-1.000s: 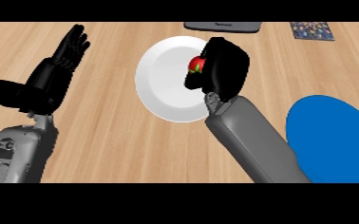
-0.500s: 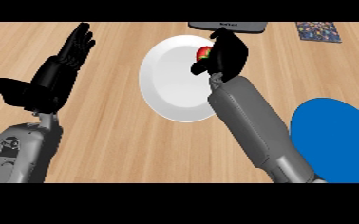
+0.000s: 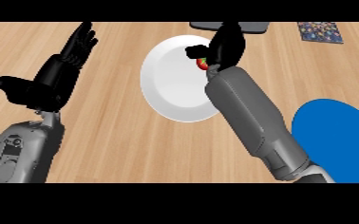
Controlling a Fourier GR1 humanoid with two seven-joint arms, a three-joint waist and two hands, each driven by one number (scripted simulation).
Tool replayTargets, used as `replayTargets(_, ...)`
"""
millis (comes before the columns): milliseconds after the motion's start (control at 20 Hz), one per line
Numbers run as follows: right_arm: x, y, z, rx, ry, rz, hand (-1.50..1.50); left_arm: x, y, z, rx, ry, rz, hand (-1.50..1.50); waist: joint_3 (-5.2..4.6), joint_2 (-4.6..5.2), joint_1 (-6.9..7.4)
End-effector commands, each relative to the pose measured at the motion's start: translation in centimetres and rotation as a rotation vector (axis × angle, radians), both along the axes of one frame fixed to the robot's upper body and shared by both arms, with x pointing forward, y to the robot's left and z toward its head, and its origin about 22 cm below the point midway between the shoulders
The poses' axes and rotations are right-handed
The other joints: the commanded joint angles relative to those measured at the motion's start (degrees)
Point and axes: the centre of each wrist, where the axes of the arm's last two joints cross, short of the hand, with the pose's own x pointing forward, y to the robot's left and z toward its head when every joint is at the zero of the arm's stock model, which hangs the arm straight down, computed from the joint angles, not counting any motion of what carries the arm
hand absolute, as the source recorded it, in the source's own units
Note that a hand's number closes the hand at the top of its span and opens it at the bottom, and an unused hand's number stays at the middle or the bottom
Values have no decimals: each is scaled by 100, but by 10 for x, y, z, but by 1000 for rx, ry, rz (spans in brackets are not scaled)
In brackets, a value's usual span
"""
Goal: Pick the tomato from the plate and place it in the plate
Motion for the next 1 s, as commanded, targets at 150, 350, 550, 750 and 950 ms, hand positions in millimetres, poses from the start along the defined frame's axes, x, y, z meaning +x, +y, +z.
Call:
replayTargets(150, -3, 8, -4, 224, -238, -93, -150, 3, -1, -1, -4, 15, 16, 0, 1, -47, -119)
replayTargets(350, -3, 11, 6, 305, -297, -126, -150, -5, 12, -8, -7, 45, 47, 0, -5, -124, -312)
replayTargets(550, -27, 5, -17, 321, -320, -105, -150, -19, 22, -19, -10, 35, 111, 0, -6, -197, -581)
replayTargets(750, -56, -6, -40, 345, -339, -113, -150, -23, 34, -23, 7, 54, 125, 0, -7, -219, -697)
replayTargets(950, -102, -17, -54, 323, -324, -82, -150, -26, 47, -29, 5, 42, 136, 0, -11, -230, -787)
